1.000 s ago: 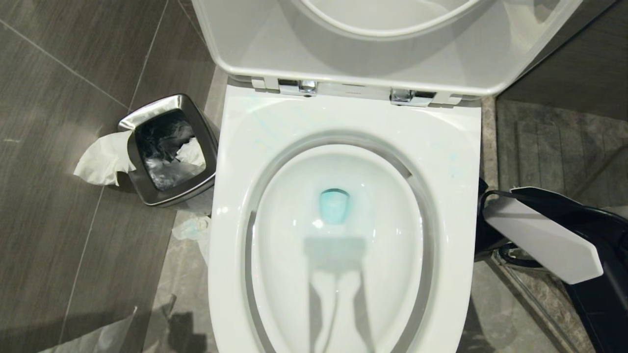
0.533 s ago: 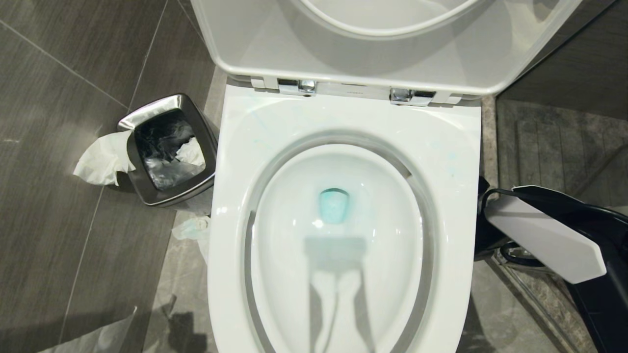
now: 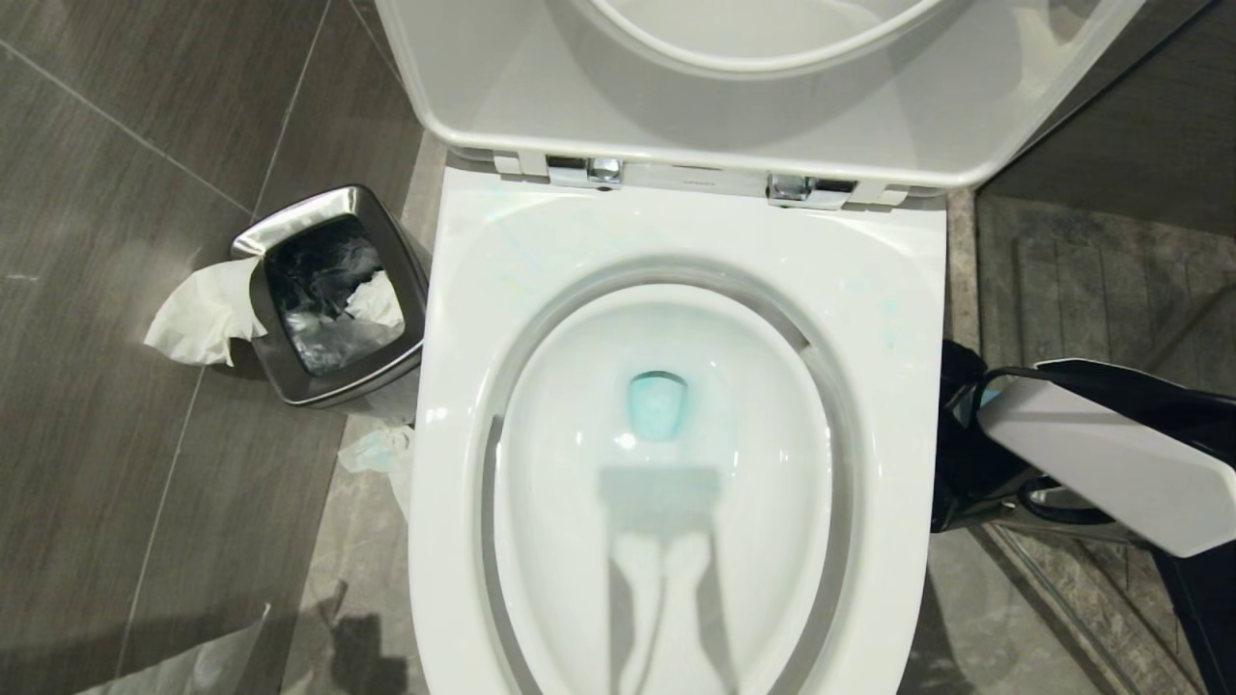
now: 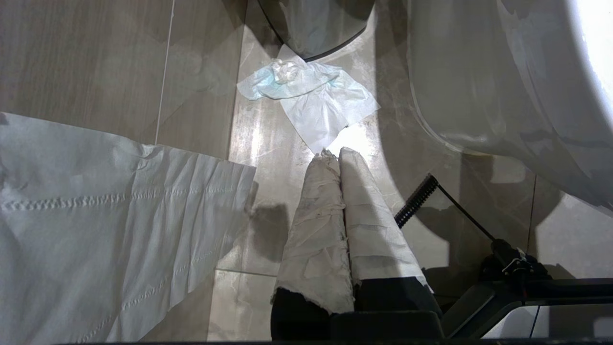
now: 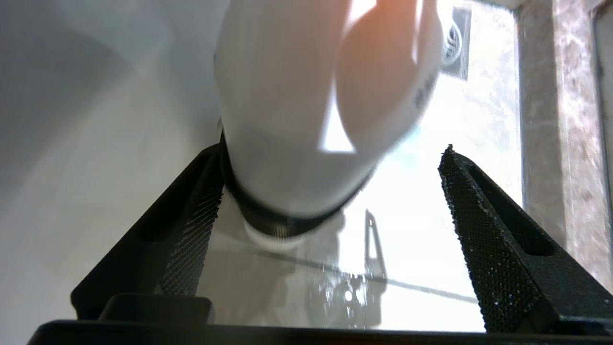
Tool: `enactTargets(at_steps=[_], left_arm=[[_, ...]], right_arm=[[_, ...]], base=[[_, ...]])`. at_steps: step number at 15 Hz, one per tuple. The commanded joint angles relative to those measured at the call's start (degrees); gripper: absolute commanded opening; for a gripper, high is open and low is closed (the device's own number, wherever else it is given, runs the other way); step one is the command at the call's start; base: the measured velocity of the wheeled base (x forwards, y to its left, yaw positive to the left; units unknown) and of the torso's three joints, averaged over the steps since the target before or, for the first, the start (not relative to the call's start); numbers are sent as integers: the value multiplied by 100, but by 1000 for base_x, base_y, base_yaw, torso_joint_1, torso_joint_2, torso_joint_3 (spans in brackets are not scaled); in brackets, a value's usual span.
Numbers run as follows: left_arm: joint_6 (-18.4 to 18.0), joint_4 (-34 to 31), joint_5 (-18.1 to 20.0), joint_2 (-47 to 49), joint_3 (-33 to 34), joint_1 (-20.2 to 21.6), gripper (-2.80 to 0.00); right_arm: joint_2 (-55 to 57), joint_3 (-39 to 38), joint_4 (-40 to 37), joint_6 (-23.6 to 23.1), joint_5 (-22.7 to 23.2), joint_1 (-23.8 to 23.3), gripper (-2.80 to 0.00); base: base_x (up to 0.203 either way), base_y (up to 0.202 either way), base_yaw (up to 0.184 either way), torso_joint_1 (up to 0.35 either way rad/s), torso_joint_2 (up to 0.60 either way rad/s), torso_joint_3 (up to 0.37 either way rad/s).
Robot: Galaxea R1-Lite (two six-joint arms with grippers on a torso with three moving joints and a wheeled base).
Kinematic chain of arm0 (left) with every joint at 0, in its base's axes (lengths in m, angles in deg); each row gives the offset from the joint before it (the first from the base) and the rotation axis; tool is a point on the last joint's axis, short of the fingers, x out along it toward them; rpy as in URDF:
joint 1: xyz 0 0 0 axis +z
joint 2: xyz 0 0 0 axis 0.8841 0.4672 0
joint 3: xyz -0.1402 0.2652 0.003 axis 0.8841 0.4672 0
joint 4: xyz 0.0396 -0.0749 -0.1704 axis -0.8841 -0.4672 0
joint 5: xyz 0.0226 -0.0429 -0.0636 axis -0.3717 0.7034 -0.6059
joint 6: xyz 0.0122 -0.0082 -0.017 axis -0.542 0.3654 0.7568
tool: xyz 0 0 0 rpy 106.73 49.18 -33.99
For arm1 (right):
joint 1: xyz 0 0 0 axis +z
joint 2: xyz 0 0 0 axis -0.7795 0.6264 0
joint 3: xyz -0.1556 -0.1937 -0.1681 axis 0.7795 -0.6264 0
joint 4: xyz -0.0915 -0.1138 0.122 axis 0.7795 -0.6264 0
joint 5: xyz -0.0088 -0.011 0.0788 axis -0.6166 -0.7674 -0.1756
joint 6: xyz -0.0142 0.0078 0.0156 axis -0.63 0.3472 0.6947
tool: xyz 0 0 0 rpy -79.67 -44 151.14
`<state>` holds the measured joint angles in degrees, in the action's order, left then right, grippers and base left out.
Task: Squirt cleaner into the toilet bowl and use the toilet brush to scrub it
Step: Place the cleaning agent on the floor
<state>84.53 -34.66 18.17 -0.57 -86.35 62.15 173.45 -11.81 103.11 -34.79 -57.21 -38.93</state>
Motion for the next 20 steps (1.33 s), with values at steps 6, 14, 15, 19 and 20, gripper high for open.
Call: enactTargets(at_steps=[6, 14, 15, 19, 20], left_arm=[[-2, 0, 5, 0, 18, 0, -280], [-2, 0, -3, 0, 18, 0, -280], [-2, 0, 1, 0, 18, 0, -280], [-2, 0, -3, 0, 18, 0, -280], [-2, 0, -3, 0, 18, 0, -280]], right_arm=[[-318, -765, 119, -13, -46, -3, 0], [-393, -942, 119, -191, -401, -25, 0], [-393, -942, 119, -207, -434, -33, 0], [-419, -951, 119, -361, -562, -42, 0], [-437, -964, 119, -411, -619, -42, 0]], base=[[0, 0, 0, 0, 0, 0], [0, 0, 0, 0, 0, 0], [0, 0, 0, 0, 0, 0], [0, 0, 0, 0, 0, 0], [0, 0, 0, 0, 0, 0]])
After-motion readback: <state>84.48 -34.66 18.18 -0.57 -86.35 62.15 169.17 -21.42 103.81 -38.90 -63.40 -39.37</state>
